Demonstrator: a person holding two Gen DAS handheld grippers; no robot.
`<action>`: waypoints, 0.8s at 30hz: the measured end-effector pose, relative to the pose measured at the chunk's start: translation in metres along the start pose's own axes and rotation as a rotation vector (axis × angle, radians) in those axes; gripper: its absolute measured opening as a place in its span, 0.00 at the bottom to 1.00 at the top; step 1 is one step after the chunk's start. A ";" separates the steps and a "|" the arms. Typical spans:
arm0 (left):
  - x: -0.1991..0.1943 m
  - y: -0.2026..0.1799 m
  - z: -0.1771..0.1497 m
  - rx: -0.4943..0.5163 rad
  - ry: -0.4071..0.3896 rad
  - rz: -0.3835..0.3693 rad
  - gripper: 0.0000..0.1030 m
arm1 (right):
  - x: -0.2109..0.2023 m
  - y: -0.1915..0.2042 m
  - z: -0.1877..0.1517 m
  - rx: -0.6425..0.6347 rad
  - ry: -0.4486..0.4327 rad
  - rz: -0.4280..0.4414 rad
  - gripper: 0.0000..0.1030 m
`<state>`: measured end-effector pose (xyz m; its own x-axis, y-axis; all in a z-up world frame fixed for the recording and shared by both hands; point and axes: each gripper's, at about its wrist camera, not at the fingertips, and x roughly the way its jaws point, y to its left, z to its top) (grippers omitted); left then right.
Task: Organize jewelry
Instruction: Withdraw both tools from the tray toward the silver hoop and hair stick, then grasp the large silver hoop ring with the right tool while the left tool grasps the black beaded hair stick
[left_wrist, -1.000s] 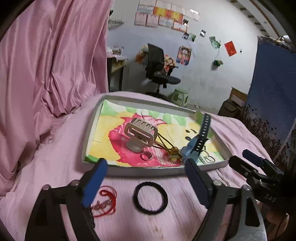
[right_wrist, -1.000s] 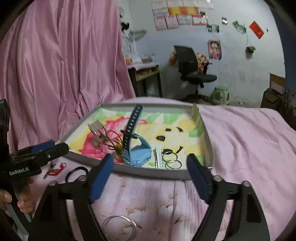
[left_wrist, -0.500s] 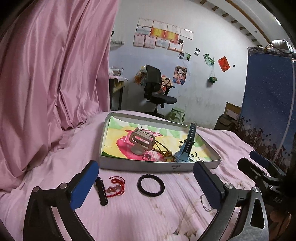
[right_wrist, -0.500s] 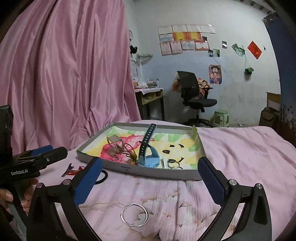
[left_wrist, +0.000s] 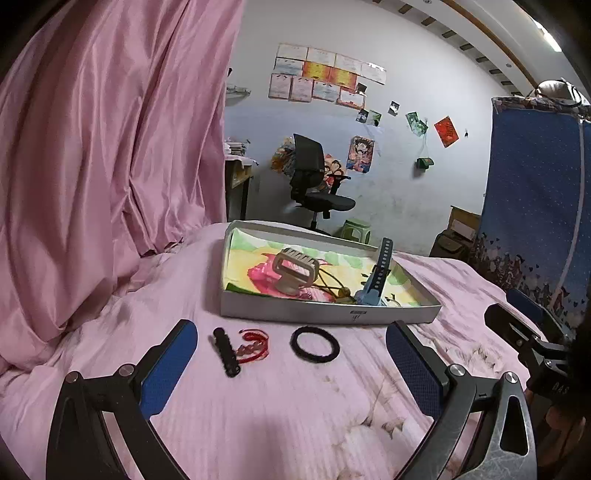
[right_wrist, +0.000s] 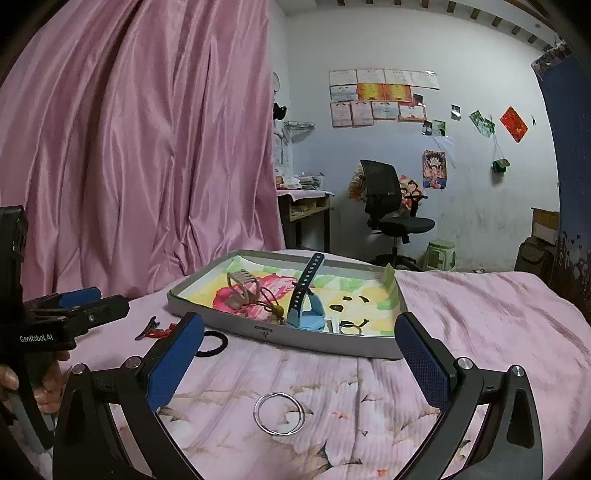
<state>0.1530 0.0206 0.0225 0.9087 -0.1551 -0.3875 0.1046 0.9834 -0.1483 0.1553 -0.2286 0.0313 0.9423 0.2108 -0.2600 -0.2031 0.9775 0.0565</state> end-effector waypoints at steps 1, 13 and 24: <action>-0.001 0.002 -0.001 -0.003 0.004 0.002 1.00 | -0.001 0.001 -0.001 -0.004 -0.002 0.000 0.99; 0.017 0.016 -0.010 -0.036 0.149 0.039 1.00 | 0.005 0.001 -0.011 -0.016 0.080 0.021 0.99; 0.045 0.024 -0.015 -0.063 0.292 0.090 1.00 | 0.034 0.005 -0.028 -0.019 0.275 0.047 0.99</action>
<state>0.1900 0.0355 -0.0121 0.7576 -0.0970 -0.6455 -0.0047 0.9881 -0.1539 0.1785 -0.2161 -0.0042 0.8250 0.2453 -0.5092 -0.2521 0.9660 0.0570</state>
